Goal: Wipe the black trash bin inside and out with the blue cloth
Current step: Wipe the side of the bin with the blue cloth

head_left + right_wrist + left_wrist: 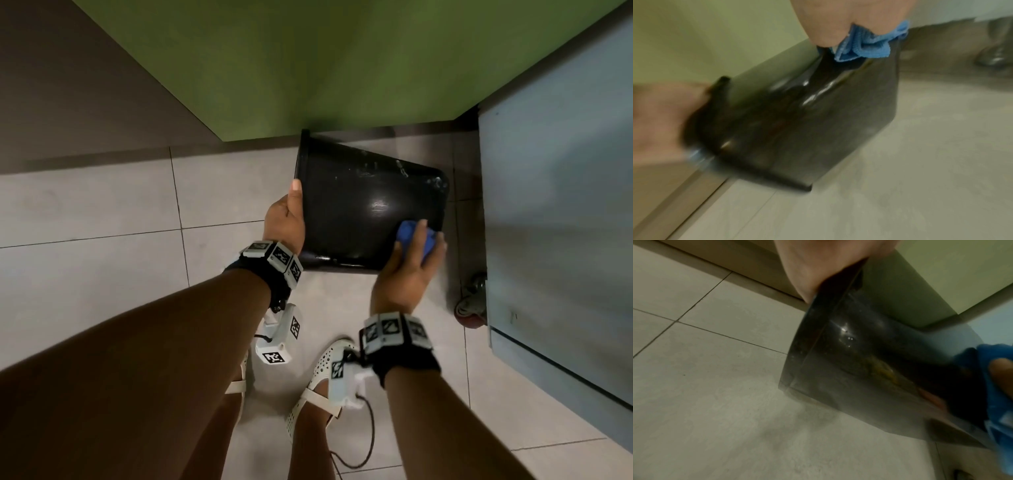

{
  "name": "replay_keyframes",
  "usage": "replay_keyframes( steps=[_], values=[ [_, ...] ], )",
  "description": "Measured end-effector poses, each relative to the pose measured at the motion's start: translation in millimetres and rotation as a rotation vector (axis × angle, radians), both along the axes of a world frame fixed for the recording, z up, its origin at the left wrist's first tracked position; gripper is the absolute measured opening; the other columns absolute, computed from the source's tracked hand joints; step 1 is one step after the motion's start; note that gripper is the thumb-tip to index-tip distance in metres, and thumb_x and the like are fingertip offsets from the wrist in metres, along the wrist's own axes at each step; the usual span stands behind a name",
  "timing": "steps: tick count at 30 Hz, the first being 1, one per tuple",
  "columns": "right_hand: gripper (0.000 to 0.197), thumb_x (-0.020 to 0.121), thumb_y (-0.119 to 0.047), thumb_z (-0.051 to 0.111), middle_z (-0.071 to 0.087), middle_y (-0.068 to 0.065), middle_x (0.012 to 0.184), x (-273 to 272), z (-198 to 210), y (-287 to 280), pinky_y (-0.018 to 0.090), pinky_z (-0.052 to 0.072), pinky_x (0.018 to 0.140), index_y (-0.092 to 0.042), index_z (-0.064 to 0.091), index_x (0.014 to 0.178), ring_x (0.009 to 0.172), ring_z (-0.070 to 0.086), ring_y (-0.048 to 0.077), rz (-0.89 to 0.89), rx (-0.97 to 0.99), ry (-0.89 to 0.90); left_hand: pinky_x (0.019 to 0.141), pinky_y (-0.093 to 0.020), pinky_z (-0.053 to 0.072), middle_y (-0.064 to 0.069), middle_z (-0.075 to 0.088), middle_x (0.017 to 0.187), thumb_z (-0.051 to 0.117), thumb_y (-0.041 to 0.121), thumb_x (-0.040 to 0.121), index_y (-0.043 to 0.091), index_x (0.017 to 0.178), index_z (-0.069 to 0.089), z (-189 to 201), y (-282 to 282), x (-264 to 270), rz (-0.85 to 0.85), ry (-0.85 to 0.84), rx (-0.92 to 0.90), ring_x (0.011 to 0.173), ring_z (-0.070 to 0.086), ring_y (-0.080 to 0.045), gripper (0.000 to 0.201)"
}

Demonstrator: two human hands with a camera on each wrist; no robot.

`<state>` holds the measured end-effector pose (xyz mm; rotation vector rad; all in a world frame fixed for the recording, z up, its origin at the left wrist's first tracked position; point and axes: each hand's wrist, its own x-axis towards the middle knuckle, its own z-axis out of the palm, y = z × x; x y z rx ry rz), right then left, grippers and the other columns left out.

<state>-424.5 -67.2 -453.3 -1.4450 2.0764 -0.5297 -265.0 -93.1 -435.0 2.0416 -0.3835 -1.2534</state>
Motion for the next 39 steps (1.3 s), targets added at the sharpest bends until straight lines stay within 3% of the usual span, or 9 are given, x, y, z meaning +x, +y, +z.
replay_keyframes(
  steps=[4, 10, 14, 20, 25, 29, 33, 36, 39],
  values=[
    [0.04, 0.097, -0.027, 0.042, 0.021, 0.002, 0.151, 50, -3, 19, 0.015, 0.012, 0.113, -0.024, 0.04, 0.137, 0.137, 0.01, 0.001, 0.289, -0.013, -0.191, 0.069, -0.021, 0.049, -0.004, 0.063, 0.08, 0.029, 0.045, 0.098, 0.012, 0.077, 0.059, -4, 0, 1, 0.008, -0.025, 0.017, 0.076, 0.059, -0.019, 0.049],
    [0.044, 0.096, -0.026, 0.039, 0.023, 0.018, 0.149, 98, 7, -59, 0.044, 0.017, 0.114, -0.018, 0.036, 0.139, 0.14, 0.013, 0.033, 0.498, -0.025, -0.071, 0.077, -0.037, 0.05, -0.011, 0.063, 0.082, 0.028, 0.043, 0.098, 0.008, 0.084, 0.063, -8, 3, 2, -0.02, -0.046, -0.033, 0.08, 0.059, -0.026, 0.051],
    [0.045, 0.095, -0.019, 0.043, 0.025, 0.018, 0.148, 103, 2, -93, 0.046, 0.021, 0.114, -0.019, 0.034, 0.14, 0.14, 0.013, 0.033, 0.483, 0.001, -0.066, 0.075, -0.03, 0.046, -0.009, 0.063, 0.086, 0.027, 0.044, 0.098, 0.004, 0.096, 0.065, -4, 0, 3, -0.034, -0.067, -0.02, 0.083, 0.059, -0.024, 0.054],
    [0.05, 0.09, -0.032, 0.032, 0.028, 0.018, 0.147, 82, 1, -39, 0.053, 0.032, 0.108, -0.015, 0.039, 0.137, 0.137, 0.021, 0.038, 0.641, -0.073, -0.028, 0.076, -0.029, 0.047, -0.008, 0.062, 0.08, 0.028, 0.043, 0.098, 0.011, 0.078, 0.059, -3, -4, 3, -0.014, -0.057, -0.021, 0.08, 0.057, -0.023, 0.049],
    [0.071, 0.086, -0.016, 0.061, 0.002, 0.0, 0.147, 58, -17, 26, 0.05, 0.038, 0.105, -0.032, 0.016, 0.139, 0.139, 0.013, 0.028, 0.661, -0.034, -0.111, 0.074, -0.03, 0.052, -0.006, 0.064, 0.078, 0.028, 0.048, 0.097, 0.007, 0.081, 0.06, -6, 7, 0, 0.016, 0.022, 0.007, 0.074, 0.062, -0.018, 0.054],
    [0.047, 0.089, -0.026, 0.047, 0.014, 0.006, 0.142, 58, -7, 4, 0.045, 0.032, 0.105, -0.021, 0.033, 0.134, 0.133, 0.015, 0.029, 0.696, -0.144, -0.025, 0.067, -0.027, 0.045, -0.001, 0.058, 0.07, 0.029, 0.043, 0.098, 0.005, 0.084, 0.059, -6, 1, 3, -0.025, -0.063, -0.026, 0.071, 0.055, -0.017, 0.05],
    [0.045, 0.097, -0.026, 0.038, 0.016, 0.014, 0.151, 51, 1, -37, 0.053, 0.026, 0.111, -0.02, 0.029, 0.141, 0.14, 0.01, 0.032, 0.579, 0.014, 0.043, 0.078, -0.036, 0.048, -0.011, 0.058, 0.082, 0.028, 0.046, 0.097, 0.002, 0.087, 0.061, -8, 3, 3, -0.039, -0.079, -0.013, 0.079, 0.054, -0.022, 0.056],
    [0.047, 0.097, -0.028, 0.036, 0.011, 0.013, 0.153, 31, -4, -55, 0.053, 0.036, 0.105, -0.029, 0.023, 0.143, 0.141, 0.011, 0.032, 0.451, 0.012, 0.073, 0.074, -0.032, 0.044, -0.011, 0.055, 0.079, 0.027, 0.046, 0.098, 0.004, 0.081, 0.057, -6, 3, 3, -0.055, -0.094, -0.006, 0.076, 0.051, -0.022, 0.054],
    [0.05, 0.096, -0.03, 0.037, 0.008, 0.009, 0.153, 7, -13, -49, 0.053, 0.04, 0.102, -0.04, 0.018, 0.141, 0.139, 0.018, 0.032, 0.058, 0.074, 0.045, 0.072, -0.025, 0.042, -0.006, 0.059, 0.08, 0.026, 0.046, 0.097, 0.008, 0.078, 0.056, -3, 5, 0, -0.059, -0.089, 0.009, 0.076, 0.054, -0.018, 0.052]
  ],
)
